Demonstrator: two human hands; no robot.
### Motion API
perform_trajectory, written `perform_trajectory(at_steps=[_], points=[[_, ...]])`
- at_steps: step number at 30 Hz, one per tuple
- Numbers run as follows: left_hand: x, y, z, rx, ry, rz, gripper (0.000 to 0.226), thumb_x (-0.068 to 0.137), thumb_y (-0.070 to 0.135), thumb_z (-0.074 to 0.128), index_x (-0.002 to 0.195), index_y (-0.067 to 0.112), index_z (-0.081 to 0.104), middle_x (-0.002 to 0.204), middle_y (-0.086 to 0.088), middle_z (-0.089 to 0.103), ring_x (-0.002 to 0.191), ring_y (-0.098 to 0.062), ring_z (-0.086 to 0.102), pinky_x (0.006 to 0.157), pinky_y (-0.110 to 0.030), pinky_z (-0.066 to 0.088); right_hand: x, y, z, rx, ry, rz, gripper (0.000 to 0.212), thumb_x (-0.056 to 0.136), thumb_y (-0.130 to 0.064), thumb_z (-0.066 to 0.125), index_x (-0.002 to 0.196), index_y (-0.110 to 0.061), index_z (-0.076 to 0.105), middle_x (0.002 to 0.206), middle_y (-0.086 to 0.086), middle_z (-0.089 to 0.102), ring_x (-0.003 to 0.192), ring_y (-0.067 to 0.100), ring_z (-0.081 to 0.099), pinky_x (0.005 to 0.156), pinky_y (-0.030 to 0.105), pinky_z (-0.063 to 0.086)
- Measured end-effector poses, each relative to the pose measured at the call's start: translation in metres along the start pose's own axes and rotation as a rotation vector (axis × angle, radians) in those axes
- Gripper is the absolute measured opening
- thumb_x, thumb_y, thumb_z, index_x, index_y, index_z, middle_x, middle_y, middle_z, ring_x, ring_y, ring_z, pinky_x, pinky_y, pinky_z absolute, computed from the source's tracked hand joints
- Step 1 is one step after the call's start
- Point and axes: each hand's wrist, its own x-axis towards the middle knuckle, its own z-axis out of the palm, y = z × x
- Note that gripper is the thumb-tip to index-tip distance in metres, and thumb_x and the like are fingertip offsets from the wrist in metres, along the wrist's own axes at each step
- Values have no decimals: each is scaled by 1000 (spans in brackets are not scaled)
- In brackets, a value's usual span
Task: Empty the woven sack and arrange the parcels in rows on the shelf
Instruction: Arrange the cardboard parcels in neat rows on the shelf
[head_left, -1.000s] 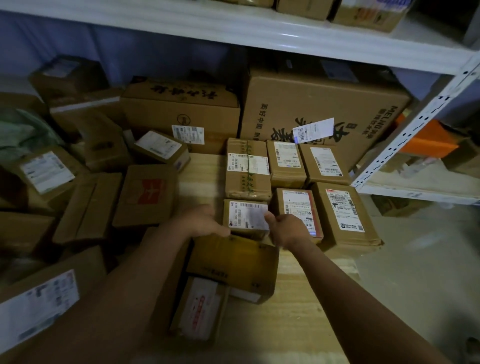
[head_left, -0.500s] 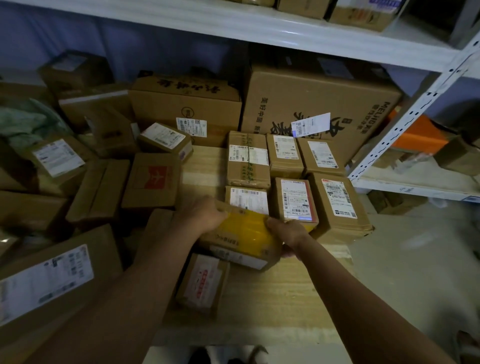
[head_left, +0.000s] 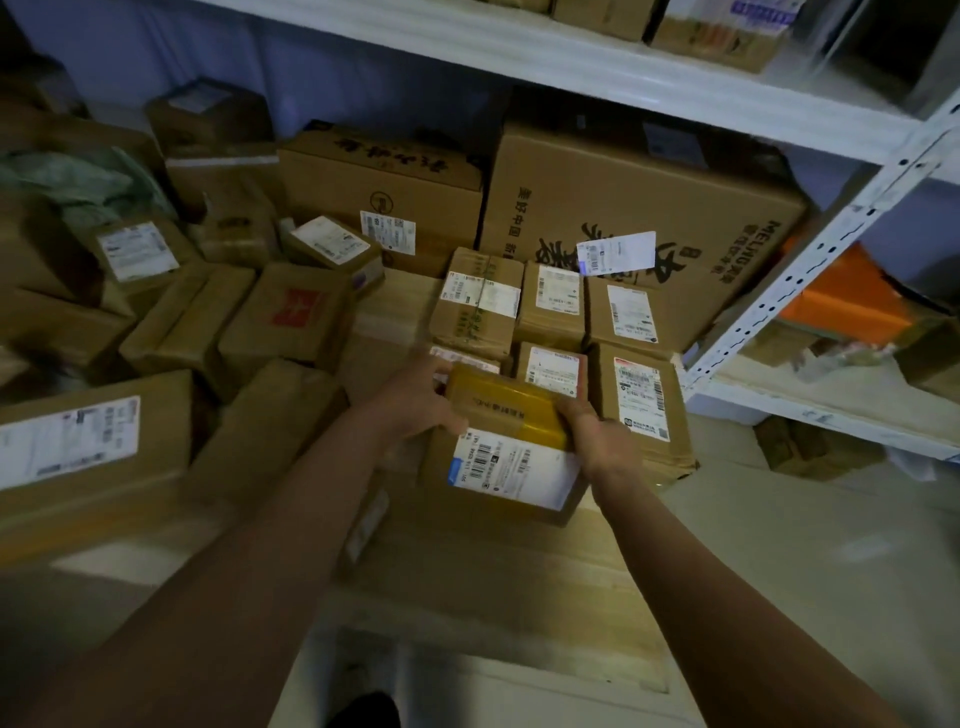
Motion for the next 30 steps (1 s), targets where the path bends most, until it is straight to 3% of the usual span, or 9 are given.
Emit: perform_trajectory(at_steps=[2,6,9,11,13,16,21,27,30], points=[[-5,-2,20,-38,7,-22,59,70,-2,74,121,14,49,120,-5,57,111,-26,57,94,-42,50,0,14,-15,-19,23,-19,45,76,-67,54,82,-23,59,94,6,69,89,27,65,89,48,50],[-16,-9,67,-12,94,-72,17,76,13,73,86,15,60,87,1,63,89,-17,62,72,-26,50,0,49,-44,-31,59,-50,27,83,-55,55,91,-29,55,98,3,66,89,22,61,88,45,50],[-17,-18,106,-53,161,-78,11,82,17,68,75,17,59,79,1,63,76,-12,62,62,-22,47,2,71,-60,-47,55,-32,39,81,-56,56,106,-26,55,98,1,64,90,22,61,88,44,50],[-14,-23,127,-65,176,-109,7,84,18,66,89,14,62,94,-4,68,81,-14,63,69,-26,53,4,80,-68,-52,52,17,37,82,-51,56,103,-20,59,95,5,66,81,20,60,79,38,49],[-10,-26,141,-72,132,-125,26,85,15,63,110,13,61,113,-7,66,100,-22,64,83,-34,54,7,88,-73,-49,43,64,34,86,-44,57,100,-14,61,99,11,66,79,22,58,75,36,46],[-3,-28,155,-31,98,-125,37,84,7,61,120,14,58,124,-9,62,111,-26,61,93,-39,52,11,97,-78,-7,86,88,44,85,-35,63,120,-9,52,115,13,61,103,31,60,91,45,50],[4,-33,176,15,155,-146,41,86,2,60,124,9,47,129,-12,56,116,-26,57,88,-34,52,17,107,-81,-102,115,86,47,87,-18,62,130,-7,46,125,14,58,112,32,58,91,43,51],[-4,-31,176,-34,137,-74,42,90,3,57,130,12,49,133,-11,56,120,-24,55,93,-33,49,24,108,-80,-127,140,76,45,88,-18,61,129,-7,48,128,15,54,113,33,57,92,42,50],[-15,-28,170,-48,167,-63,52,89,7,59,137,13,40,141,-10,48,127,-25,49,91,-30,45,16,100,-75,-168,352,35,42,86,-18,63,124,-7,51,128,15,46,114,34,52,92,43,48]])
